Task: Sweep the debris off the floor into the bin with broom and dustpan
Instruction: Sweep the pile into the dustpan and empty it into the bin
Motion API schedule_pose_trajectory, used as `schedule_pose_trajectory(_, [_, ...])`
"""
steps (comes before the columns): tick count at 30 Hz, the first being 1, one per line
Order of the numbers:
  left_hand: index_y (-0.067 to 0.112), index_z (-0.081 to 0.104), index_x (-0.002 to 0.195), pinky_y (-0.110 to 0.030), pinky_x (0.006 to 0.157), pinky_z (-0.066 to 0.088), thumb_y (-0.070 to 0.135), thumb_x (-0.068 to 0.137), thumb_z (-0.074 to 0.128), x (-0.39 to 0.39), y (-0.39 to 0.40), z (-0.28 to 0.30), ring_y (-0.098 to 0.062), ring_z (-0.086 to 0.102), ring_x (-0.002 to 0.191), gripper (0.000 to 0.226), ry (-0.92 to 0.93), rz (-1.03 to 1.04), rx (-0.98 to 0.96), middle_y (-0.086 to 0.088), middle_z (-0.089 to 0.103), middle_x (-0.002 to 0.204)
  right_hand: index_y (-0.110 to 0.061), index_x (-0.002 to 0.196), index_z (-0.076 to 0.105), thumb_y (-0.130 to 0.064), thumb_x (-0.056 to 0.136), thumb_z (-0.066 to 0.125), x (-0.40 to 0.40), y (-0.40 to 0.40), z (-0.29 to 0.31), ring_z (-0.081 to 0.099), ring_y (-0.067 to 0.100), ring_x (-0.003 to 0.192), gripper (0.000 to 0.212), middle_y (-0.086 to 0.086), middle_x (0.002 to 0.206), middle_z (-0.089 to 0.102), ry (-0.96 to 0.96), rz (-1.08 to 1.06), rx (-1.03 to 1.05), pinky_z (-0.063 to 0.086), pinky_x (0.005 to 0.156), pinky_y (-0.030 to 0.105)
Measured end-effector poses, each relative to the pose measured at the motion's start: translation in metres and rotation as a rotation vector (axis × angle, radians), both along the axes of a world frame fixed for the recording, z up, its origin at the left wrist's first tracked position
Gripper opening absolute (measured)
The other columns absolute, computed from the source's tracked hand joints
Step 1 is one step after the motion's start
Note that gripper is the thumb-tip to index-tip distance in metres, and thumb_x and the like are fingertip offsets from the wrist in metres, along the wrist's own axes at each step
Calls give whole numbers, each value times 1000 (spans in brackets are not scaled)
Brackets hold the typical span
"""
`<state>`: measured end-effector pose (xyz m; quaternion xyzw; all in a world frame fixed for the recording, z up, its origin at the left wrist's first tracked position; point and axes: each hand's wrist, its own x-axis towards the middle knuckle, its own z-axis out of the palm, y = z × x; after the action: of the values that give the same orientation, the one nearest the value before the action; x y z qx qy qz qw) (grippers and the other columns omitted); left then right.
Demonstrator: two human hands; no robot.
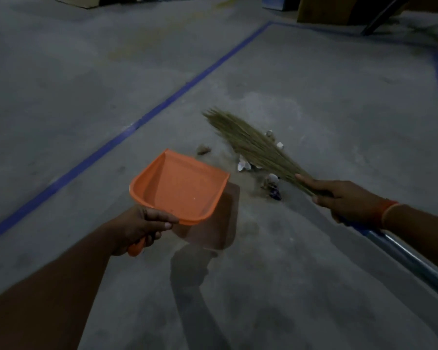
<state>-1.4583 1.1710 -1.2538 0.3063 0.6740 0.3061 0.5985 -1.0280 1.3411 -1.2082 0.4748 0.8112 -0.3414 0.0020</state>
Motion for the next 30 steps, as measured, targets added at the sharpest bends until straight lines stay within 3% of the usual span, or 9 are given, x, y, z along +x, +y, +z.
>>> schedule_pose_trajectory(2, [6, 78, 100, -18, 43, 41, -5, 90, 63, -8, -9, 1, -10, 54, 54, 20, 7, 17, 12, -8, 63, 72, -59, 140, 28, -21, 102, 46, -31, -1, 0, 58, 10, 47, 58, -15, 86, 58, 12, 51, -3, 52, 51, 24])
schedule_pose_trajectory(6, [5, 78, 100, -18, 44, 41, -5, 90, 63, -10, -22, 2, -9, 54, 54, 21, -26, 34, 14, -12, 63, 80, -51, 147, 26, -20, 100, 46, -77, -3, -9, 68, 22, 55, 59, -3, 128, 54, -33, 142, -28, 55, 54, 27])
schedule_pose_trajectory(9, [2, 75, 104, -17, 44, 41, -6, 91, 61, -4, -27, 8, -8, 54, 53, 21, -43, 18, 26, -10, 64, 78, -48, 148, 25, -19, 100, 44, -92, -11, -14, 70, 28, 60, 59, 7, 115, 60, -85, 133, -34, 56, 52, 28])
schedule_pose_trajectory(13, [1, 75, 105, -17, 44, 42, -6, 91, 61, -2, -29, 15, -8, 55, 53, 20, -50, -32, 14, -8, 64, 72, -43, 150, 25, -15, 100, 41, -85, -27, -11, 69, 28, 61, 59, -1, 96, 56, -132, 71, -44, 59, 57, 33])
schedule_pose_trajectory(18, [2, 76, 103, -18, 43, 42, -7, 90, 63, -4, -34, 17, -11, 53, 53, 20, -31, -68, 18, -12, 61, 75, -49, 148, 25, -19, 101, 41, -37, -50, -1, 66, 22, 56, 58, 5, 101, 62, -148, 1, -42, 58, 55, 29])
schedule_pose_trajectory(26, [1, 75, 106, -19, 44, 41, -6, 91, 62, -10, -34, 17, -9, 54, 52, 21, -1, -94, 19, -11, 61, 73, -60, 136, 33, -21, 102, 45, 56, -73, 28, 46, 16, 41, 54, 1, 53, 53, 26, -190, -63, 45, 46, 27])
schedule_pose_trajectory(30, [0, 75, 105, -19, 43, 41, -6, 90, 63, -16, -31, 10, -11, 53, 53, 21, 13, -89, 7, -16, 59, 77, -60, 139, 31, -21, 101, 47, 80, -54, 19, 50, 22, 45, 57, 14, 61, 55, -2, -275, -37, 48, 46, 31])
